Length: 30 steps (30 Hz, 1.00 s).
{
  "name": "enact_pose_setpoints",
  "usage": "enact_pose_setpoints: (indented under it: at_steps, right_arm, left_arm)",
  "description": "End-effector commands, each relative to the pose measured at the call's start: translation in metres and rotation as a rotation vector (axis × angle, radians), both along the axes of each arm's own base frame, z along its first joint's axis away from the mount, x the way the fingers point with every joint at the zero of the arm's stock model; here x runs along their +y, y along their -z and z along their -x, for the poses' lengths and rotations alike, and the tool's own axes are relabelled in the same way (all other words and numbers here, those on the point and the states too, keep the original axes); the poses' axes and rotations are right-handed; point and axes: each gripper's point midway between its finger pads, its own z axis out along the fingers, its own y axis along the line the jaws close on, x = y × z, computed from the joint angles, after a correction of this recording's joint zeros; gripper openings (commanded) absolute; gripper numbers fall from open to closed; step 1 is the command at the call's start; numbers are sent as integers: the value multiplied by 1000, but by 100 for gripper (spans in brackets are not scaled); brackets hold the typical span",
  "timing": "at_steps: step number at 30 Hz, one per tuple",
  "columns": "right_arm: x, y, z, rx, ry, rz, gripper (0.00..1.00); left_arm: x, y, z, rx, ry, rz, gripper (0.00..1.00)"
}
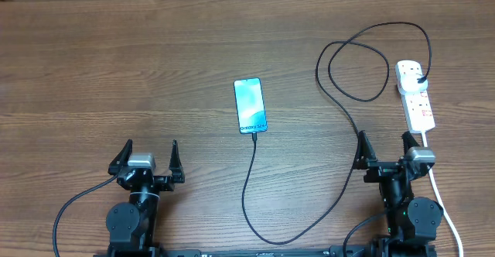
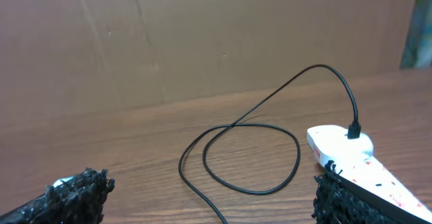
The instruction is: Plug charger to phone and switch on socket
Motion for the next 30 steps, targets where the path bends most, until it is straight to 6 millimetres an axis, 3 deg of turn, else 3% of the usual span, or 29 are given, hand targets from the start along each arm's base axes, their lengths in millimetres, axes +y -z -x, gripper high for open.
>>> enact_pose_setpoints:
  at_steps: [1, 4, 13, 30]
  right_arm:
    - [9, 1, 0, -11, -51, 71, 100]
    - [21, 0, 1, -21, -112, 110, 100]
    - [28, 0, 2, -22, -141, 110, 100]
    - [25, 0, 2, -22, -125, 107, 100]
  left_arm:
    - [2, 0, 0, -4, -9, 6, 99]
    - [2, 0, 0, -4, -9, 6, 100]
    - [2, 0, 0, -4, -10, 6, 100]
    - [2, 0, 0, -4, -10, 6, 100]
